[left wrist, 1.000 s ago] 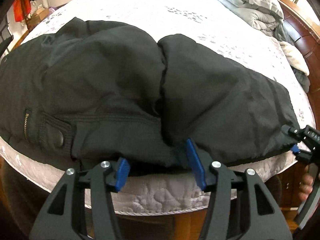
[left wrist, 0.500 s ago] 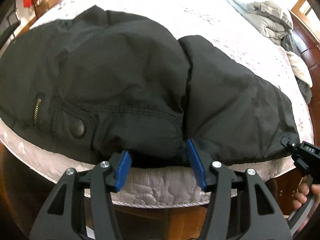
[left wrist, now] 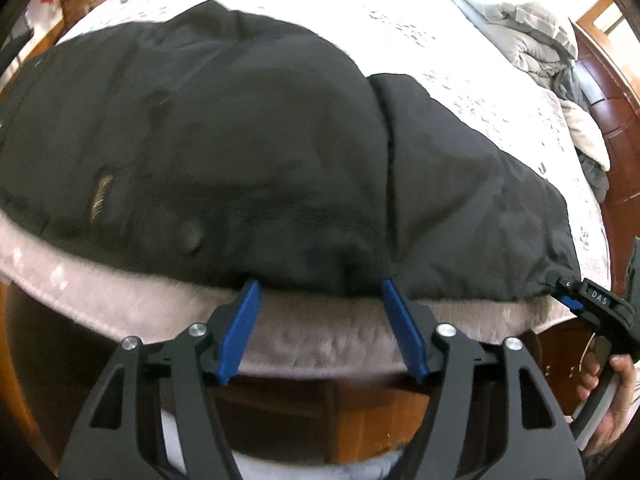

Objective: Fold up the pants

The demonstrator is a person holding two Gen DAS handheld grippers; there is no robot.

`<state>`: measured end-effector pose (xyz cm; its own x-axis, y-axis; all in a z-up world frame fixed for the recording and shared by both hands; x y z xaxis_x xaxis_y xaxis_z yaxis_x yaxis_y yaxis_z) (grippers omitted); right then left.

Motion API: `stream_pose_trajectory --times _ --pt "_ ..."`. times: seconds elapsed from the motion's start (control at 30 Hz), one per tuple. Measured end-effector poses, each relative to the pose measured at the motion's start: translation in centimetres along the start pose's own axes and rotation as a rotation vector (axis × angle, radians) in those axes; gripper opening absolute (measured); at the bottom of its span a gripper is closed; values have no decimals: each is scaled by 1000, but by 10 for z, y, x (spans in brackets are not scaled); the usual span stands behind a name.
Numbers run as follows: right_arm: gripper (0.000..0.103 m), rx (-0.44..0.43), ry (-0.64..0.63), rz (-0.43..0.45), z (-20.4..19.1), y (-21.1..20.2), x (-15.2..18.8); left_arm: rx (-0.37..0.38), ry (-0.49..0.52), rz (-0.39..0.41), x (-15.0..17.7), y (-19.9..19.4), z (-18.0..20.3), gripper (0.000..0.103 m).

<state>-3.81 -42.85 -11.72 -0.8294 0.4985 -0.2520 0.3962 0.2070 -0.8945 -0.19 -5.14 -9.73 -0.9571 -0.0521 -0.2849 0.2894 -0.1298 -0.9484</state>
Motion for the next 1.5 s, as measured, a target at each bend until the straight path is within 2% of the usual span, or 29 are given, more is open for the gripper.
stream_pose_trajectory --times 0.07,0.1,0.2,0.27,0.33,0.4,0.53,0.63,0.7,0.8,0.9,1.0,1.1,1.13,1.2,1.27,1.33,1.4,1.5 --pt "49 32 -32 -2 -4 -10 8 64 6 22 4 -13 -9 63" --pt "49 47 -44 8 -6 -15 12 59 12 29 3 -16 -12 64" --pt "52 35 -15 42 -10 -25 16 -39 -14 92 -5 -28 -36 71" --pt "52 32 17 49 -10 -31 16 -100 -90 105 -9 -31 -68 71" --pt "52 12 21 52 -12 -33 16 -125 -202 104 -16 -33 -105 64" --pt "52 7 15 47 -17 -29 15 -77 -312 85 -24 -31 -141 59" --pt "51 60 -8 56 -35 -30 16 0 -387 23 -32 -27 -176 59" --pt "50 18 -111 68 -77 -45 28 67 -385 -2 -35 -27 -174 59" --pt "50 -29 -189 60 -112 -44 37 70 -361 -2 -36 -25 -163 61" --pt "49 -114 -338 -13 -183 -21 55 69 -336 -24 -31 -17 -148 62" --pt "48 -93 -428 -69 -226 7 65 71 -341 -37 -29 -13 -151 62" --pt "48 -102 -456 -111 -248 24 69 112 -339 -71 -33 -7 -152 61" --pt "48 -122 -490 -129 -273 33 76 256 -416 -130 -42 5 -162 59" --pt "48 -136 -500 -134 -281 37 78 263 -451 -137 -45 7 -169 59" --pt "48 -163 -547 -145 -299 42 84 242 -458 -126 -49 8 -177 59" --pt "48 -161 -576 -154 -309 48 90 244 -472 -129 -55 12 -188 52" --pt "48 -174 -592 -175 -320 58 95 265 -528 -170 -56 22 -199 38" --pt "48 -185 -599 -185 -326 63 99 286 -560 -184 -55 25 -207 33" --pt "49 -192 -618 -189 -333 66 103 267 -546 -205 -56 30 -211 26"
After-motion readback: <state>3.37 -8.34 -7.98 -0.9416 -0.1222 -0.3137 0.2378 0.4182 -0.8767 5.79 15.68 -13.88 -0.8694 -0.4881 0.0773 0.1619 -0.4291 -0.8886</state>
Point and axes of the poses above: each gripper's, at about its wrist camera, not at the fingertips, and y roughly the way its jaws point, z to its right, x to its underside, the point moved 2 cm from there along y, roughly the way its jaws point, and after that the axes turned 8 degrees about -x, right-handed, at the moved point
